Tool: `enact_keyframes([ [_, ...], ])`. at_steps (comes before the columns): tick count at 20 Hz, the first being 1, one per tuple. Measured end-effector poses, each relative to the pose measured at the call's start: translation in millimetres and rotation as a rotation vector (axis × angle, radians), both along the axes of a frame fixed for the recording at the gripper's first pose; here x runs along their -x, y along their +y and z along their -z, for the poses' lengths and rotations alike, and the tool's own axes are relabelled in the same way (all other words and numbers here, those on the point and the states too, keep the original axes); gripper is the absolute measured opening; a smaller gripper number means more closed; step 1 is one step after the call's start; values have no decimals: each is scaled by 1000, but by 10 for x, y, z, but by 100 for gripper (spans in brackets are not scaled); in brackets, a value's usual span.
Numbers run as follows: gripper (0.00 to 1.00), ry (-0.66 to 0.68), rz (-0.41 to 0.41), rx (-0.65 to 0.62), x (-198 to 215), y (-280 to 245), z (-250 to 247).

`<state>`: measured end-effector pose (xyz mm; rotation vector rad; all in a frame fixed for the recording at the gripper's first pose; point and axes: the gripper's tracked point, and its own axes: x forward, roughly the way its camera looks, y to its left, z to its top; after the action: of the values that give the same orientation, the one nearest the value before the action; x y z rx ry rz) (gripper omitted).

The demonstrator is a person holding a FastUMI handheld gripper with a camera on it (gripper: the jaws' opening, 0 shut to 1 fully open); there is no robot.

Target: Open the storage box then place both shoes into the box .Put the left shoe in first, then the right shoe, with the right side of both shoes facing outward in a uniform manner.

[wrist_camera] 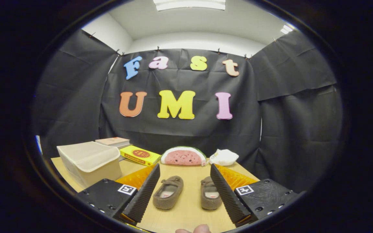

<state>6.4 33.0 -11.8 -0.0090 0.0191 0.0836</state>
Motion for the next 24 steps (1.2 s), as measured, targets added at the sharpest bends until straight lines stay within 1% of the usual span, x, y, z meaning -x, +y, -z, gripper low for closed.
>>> enact_keyframes([
  [6, 95, 5, -67, -22, -108, 251, -4],
  [10, 95, 0, -169, -57, -169, 615, -10],
  [15, 95, 50, -363, -202, -230, 1390, 51],
  [17, 96, 74, -426, -245, -268, 1711, 76],
  [21, 96, 152, -528, -304, -314, 2355, 245],
  [24, 96, 228, -564, -320, -383, 2679, 467],
])
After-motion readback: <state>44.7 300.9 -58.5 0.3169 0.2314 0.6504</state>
